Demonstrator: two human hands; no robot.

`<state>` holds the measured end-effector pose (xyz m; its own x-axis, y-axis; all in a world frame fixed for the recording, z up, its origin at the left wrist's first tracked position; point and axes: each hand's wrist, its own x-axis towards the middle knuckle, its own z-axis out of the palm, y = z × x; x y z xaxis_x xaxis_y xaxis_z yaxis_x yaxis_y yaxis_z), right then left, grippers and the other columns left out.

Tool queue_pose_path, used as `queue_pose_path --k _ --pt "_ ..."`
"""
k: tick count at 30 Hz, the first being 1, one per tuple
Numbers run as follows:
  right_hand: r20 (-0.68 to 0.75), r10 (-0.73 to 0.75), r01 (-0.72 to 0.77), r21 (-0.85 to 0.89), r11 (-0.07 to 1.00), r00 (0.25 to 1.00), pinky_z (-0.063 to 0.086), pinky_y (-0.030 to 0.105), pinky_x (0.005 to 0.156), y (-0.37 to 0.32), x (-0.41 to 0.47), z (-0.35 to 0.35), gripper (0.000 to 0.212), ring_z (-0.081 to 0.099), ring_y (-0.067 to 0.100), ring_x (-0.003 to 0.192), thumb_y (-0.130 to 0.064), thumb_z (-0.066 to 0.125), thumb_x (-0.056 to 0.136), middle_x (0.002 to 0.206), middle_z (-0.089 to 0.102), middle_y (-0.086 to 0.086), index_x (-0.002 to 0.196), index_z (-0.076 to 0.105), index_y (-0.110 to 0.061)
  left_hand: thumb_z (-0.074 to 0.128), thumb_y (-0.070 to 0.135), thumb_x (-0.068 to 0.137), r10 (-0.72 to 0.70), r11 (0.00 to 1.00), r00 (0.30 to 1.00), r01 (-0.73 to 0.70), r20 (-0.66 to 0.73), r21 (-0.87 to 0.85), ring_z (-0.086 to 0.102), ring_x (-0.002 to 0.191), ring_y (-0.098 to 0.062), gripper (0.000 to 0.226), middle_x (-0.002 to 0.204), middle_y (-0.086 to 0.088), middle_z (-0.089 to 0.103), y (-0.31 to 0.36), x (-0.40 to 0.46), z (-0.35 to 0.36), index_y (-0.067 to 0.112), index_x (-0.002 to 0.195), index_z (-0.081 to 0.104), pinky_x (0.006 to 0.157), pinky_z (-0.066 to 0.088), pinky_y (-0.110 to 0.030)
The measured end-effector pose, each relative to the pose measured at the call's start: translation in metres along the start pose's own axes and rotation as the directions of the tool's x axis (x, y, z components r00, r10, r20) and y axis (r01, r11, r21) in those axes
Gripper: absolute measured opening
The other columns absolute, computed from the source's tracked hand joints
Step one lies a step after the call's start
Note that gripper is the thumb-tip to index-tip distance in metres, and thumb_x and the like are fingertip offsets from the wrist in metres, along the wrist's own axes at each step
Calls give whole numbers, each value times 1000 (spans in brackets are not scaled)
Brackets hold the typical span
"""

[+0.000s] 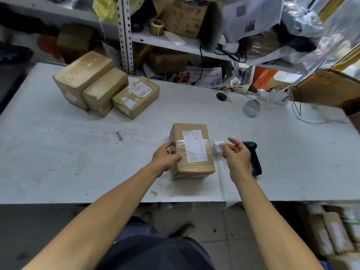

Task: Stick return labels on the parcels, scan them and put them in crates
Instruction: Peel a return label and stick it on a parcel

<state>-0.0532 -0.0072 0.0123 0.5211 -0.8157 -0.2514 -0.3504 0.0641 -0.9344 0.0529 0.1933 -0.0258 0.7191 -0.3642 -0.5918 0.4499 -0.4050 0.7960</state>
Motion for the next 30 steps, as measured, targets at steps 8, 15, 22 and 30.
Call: queue_pose_path --k 8,15,22,30 --pt "218 -104 170 -311 935 970 53 14 63 12 -21 35 49 69 11 83 -13 86 78 94 68 -2 121 63 -21 71 13 91 148 979 988 -140 -50 145 49 107 -12 60 140 -5 57 3 -6 6 16 147 48 90 42 -25" --pt "230 -141 266 -723 637 963 47 40 101 21 -12 32 92 43 22 131 -52 86 67 137 52 -2 145 45 -25 70 22 91 6 999 1000 -5 -22 52 55 119 -27 66 139 -8 53 -1 1 7 30 149 40 92 56 -44" --pt "310 154 -10 -420 907 938 48 17 72 20 -12 17 28 62 5 95 -20 75 88 123 70 0 114 66 -24 63 21 92 -11 998 999 14 44 -54 64 103 -21 56 118 0 64 8 -4 18 38 143 46 76 59 -38" --pt "153 -58 87 -194 977 987 49 20 69 -30 -3 -32 51 62 2 96 -27 82 81 116 63 -8 126 59 -21 67 22 91 266 963 958 -258 111 -81 66 102 -12 42 112 8 72 72 -14 46 52 117 58 87 60 -46"
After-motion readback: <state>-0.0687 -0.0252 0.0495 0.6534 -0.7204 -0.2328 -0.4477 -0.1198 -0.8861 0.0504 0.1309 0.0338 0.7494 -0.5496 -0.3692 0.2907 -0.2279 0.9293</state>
